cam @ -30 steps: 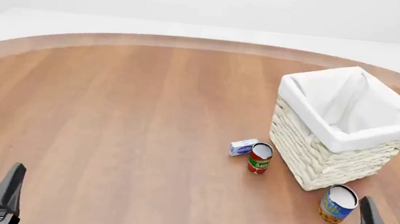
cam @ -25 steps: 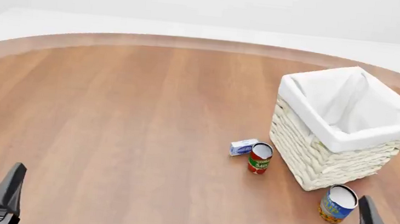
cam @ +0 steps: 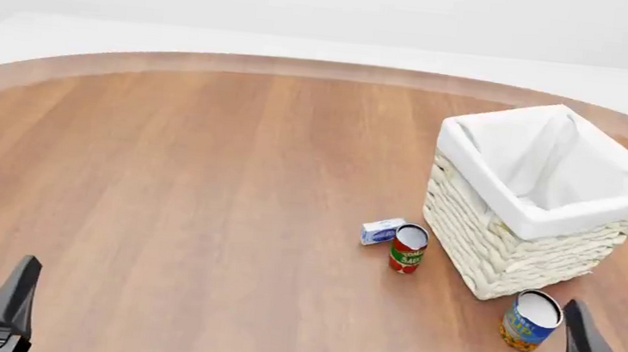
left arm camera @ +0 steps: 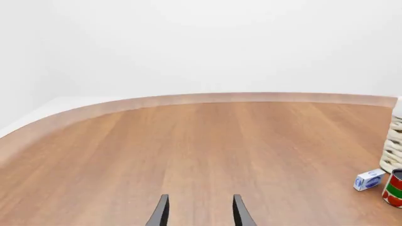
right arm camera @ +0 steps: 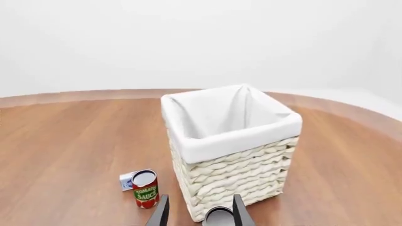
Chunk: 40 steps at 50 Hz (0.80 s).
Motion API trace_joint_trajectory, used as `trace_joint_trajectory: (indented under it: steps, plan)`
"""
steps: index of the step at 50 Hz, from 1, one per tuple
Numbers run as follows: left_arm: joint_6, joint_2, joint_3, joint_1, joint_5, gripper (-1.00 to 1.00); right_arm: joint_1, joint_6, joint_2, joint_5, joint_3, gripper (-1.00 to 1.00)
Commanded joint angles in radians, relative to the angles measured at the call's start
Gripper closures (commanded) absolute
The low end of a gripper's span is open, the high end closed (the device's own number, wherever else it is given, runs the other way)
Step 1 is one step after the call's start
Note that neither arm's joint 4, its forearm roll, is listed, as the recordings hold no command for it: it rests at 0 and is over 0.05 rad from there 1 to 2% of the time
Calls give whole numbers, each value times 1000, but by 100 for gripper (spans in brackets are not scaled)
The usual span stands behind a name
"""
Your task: Pick up the alphabet soup and the cream cheese box, and put them in the basket.
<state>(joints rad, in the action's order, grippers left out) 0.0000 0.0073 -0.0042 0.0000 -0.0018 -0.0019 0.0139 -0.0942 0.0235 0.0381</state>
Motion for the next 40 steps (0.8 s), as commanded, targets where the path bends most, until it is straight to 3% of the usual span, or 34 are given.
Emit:
trace_joint_trajectory:
  steps: [1, 3, 5, 8, 11, 13, 14, 25, 28, 40]
  plan:
    - [0, 0, 0, 0, 0, -100, -29, 54, -112, -19, 91, -100]
    - [0, 0, 0, 0, 0, -100, -27, 27, -138, -7, 100, -100]
    - [0, 0, 0, 0, 0, -100, -33, 43, -207, 14, 119, -100]
    - [0, 0, 0, 0, 0, -100, -14, -5, -214, -1, 152, -100]
    - [0, 0, 0, 0, 0, -100, -8, 1, -270, -18, 204, -100]
    - [0, 0, 0, 0, 0, -100, -25, -82, -389, 5, 220, -100]
    - [0, 0, 0, 0, 0, -100, -12, -46, -366, -20, 246, -100]
    - [0, 0, 0, 0, 0, -100, 52, -99, -414, -121, 373, -100]
    - [0, 0, 0, 0, 0, -100, 62, -70, -444, -152, 419, -100]
    - [0, 0, 0, 0, 0, -100, 112, -82, -513, -238, 576, -100]
